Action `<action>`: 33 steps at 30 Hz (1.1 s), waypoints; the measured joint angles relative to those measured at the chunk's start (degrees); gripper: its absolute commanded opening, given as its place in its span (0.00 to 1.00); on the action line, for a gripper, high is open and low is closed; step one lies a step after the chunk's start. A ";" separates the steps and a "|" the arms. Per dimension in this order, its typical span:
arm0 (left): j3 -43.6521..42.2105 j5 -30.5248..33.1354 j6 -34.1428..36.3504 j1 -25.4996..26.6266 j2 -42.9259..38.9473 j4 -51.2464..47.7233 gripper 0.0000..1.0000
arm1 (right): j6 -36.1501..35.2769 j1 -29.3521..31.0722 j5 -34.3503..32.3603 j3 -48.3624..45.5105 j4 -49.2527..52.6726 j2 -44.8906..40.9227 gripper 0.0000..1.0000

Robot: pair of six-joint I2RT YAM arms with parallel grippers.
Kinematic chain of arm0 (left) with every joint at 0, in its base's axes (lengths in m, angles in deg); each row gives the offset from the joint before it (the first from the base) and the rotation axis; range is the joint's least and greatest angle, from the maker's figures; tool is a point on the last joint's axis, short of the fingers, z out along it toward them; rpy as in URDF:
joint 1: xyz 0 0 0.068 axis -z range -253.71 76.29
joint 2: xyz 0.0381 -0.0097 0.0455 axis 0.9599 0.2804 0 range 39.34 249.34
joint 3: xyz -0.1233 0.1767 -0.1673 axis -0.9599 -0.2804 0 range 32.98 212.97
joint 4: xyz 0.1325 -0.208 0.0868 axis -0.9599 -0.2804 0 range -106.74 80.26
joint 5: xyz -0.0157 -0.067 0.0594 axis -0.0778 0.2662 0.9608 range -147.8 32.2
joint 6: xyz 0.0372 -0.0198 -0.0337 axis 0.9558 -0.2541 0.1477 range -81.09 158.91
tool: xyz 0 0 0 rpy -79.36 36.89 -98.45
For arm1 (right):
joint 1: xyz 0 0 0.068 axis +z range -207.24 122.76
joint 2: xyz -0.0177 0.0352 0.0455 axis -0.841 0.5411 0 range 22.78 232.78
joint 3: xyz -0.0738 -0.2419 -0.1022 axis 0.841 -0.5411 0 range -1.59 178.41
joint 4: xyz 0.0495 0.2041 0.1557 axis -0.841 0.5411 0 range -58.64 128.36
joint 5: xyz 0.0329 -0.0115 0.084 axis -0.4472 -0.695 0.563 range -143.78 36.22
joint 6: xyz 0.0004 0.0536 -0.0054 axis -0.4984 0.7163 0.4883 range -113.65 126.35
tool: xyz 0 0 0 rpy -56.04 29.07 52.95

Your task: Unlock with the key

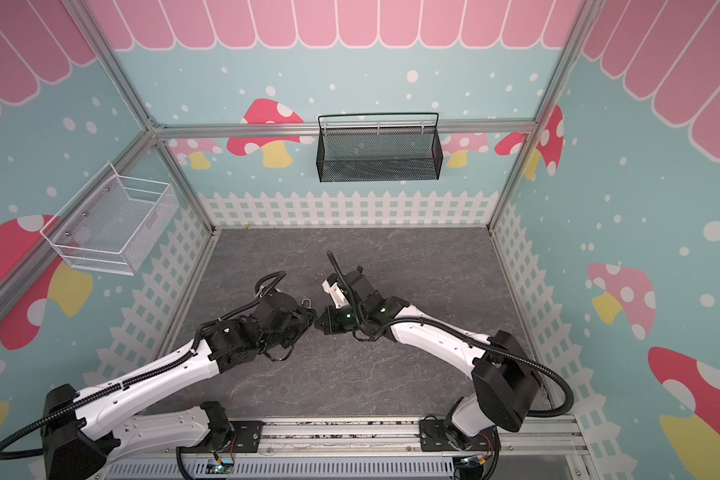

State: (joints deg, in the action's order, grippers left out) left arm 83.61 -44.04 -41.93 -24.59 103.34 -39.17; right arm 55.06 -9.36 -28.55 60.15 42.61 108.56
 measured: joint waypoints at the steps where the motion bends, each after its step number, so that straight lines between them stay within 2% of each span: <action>1: -0.26 0.28 -0.04 0.04 -0.57 0.04 0.00 | 0.55 -0.22 1.16 -0.46 -1.18 0.00 0.00; 9: -4.81 1.16 -1.44 0.02 -8.41 2.97 0.00 | 4.55 -1.73 12.39 -4.04 -12.63 -0.07 0.00; 17: -7.52 0.57 -1.18 -0.81 -13.22 8.02 0.00 | 9.92 -2.80 17.66 -7.78 -25.00 -1.11 0.00; 26: -3.98 -2.01 3.69 -2.64 -11.82 6.69 0.00 | -0.76 -2.12 10.97 -3.91 -15.26 -3.10 0.00; 33: -1.86 -2.25 4.76 -3.04 -9.64 3.91 0.25 | -6.86 -1.11 4.59 -1.05 -7.85 -3.08 0.00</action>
State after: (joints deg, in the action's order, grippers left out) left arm 81.75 -46.30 -37.16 -27.63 93.70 -35.26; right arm 48.19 -10.48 -23.96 59.10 34.76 105.48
